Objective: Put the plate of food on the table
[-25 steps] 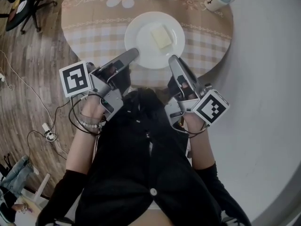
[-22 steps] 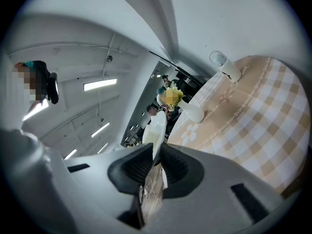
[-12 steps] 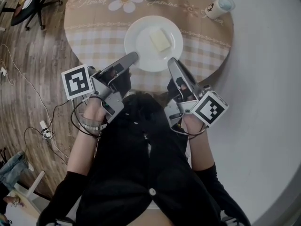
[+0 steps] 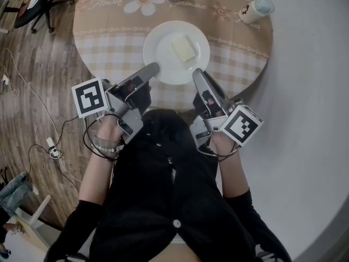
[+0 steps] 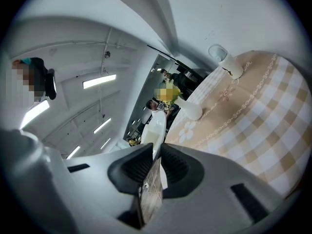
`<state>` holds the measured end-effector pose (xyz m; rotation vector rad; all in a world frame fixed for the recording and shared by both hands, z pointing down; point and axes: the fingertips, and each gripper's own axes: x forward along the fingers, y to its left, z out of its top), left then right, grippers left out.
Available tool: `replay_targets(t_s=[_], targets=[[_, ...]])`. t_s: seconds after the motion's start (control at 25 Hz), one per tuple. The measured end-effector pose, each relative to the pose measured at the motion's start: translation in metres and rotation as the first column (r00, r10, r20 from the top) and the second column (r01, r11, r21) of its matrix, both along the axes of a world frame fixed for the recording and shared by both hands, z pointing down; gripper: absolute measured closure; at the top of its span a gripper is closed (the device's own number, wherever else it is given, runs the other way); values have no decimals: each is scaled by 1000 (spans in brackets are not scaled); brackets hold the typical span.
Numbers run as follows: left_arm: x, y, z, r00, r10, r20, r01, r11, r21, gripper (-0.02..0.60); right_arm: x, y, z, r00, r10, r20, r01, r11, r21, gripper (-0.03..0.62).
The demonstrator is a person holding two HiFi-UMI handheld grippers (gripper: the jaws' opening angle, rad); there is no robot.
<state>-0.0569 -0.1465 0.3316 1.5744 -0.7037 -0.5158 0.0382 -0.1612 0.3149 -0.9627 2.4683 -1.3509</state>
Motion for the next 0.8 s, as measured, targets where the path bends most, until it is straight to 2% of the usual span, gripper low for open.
replay_targets(t_s=[0.36, 0.8], targets=[[3, -7, 10, 1000, -1, 21, 2, 1000, -16, 571, 3, -8, 11, 1000, -17, -10, 16, 1000, -25, 554], [11, -30, 48, 999, 6, 44, -3, 997, -71, 572, 9, -33, 51, 999, -28, -25, 26, 996, -90, 554]])
